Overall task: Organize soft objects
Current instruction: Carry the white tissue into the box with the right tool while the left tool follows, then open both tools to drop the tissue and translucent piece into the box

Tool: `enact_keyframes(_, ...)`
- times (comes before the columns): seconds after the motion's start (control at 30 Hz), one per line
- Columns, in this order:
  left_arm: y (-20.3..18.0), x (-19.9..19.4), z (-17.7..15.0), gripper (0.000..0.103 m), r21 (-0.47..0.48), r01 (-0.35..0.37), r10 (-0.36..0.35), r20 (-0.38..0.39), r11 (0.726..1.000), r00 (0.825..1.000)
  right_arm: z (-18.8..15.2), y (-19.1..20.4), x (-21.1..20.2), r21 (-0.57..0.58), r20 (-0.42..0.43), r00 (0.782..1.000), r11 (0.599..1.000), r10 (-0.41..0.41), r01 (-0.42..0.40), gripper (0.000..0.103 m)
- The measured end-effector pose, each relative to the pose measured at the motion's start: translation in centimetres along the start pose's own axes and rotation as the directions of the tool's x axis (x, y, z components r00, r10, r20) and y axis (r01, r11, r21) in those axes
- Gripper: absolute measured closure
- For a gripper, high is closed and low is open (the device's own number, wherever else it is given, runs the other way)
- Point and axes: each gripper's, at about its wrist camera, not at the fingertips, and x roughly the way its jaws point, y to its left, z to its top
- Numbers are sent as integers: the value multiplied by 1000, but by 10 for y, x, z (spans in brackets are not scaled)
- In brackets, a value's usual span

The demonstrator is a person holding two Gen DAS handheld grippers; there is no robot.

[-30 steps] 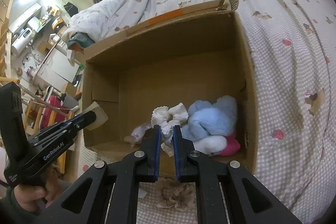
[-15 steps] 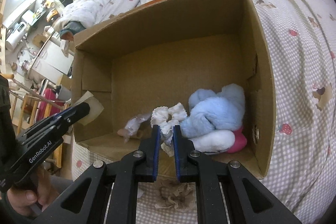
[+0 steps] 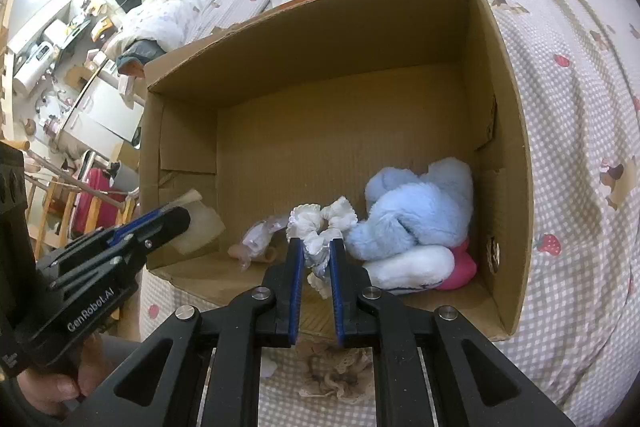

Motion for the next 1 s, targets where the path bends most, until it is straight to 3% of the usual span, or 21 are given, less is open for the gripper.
enact_keyframes(0.1, 0, 0, -1, 72, -2, -5, 5, 0, 1000, 1000, 0, -4, -2, 11, 6, 1000, 1000, -5, 5, 89)
enact_keyframes(0.17, 0, -3, -1, 46, -9, -12, 12, 16, 1000, 1000, 0, -4, -2, 11, 11, 1000, 1000, -18, 18, 89)
enact_keyframes(0.23, -1, -8, 1, 32, -11, -20, 20, 47, 1000, 999, 1, -5, -4, 13, 19, 1000, 1000, -19, 19, 89)
enact_keyframes(0.37, -3, -10, 1, 31, 5, -45, 45, 57, 999, 997, 2, -8, -8, 27, 37, 999, 999, -25, 24, 83)
enact_keyframes(0.43, -2, -10, 2, 31, 4, -53, 53, 57, 999, 997, 2, -9, -9, 30, 43, 998, 999, -37, 36, 74)
enact_keyframes(0.57, 1, -11, 2, 31, -10, -35, 35, 56, 999, 998, 2, -7, -11, 11, 54, 997, 998, -60, 59, 68)
enact_keyframes(0.63, 2, -12, 2, 31, -17, -29, 30, 52, 999, 998, 2, -7, -12, 12, 63, 996, 998, -62, 61, 30)
enact_keyframes(0.67, 2, -12, 2, 31, -17, -32, 33, 52, 999, 998, 2, -7, -14, 17, 75, 995, 998, -61, 60, 25)
enact_keyframes(0.8, 2, -16, 1, 31, -12, -53, 53, 68, 999, 996, 4, -8, -19, 31, 100, 993, 998, -64, 61, 24)
enact_keyframes(1.0, 8, -30, -6, 31, -33, -27, 31, 95, 999, 995, 0, -10, -28, 40, 104, 992, 997, -69, 65, 24)
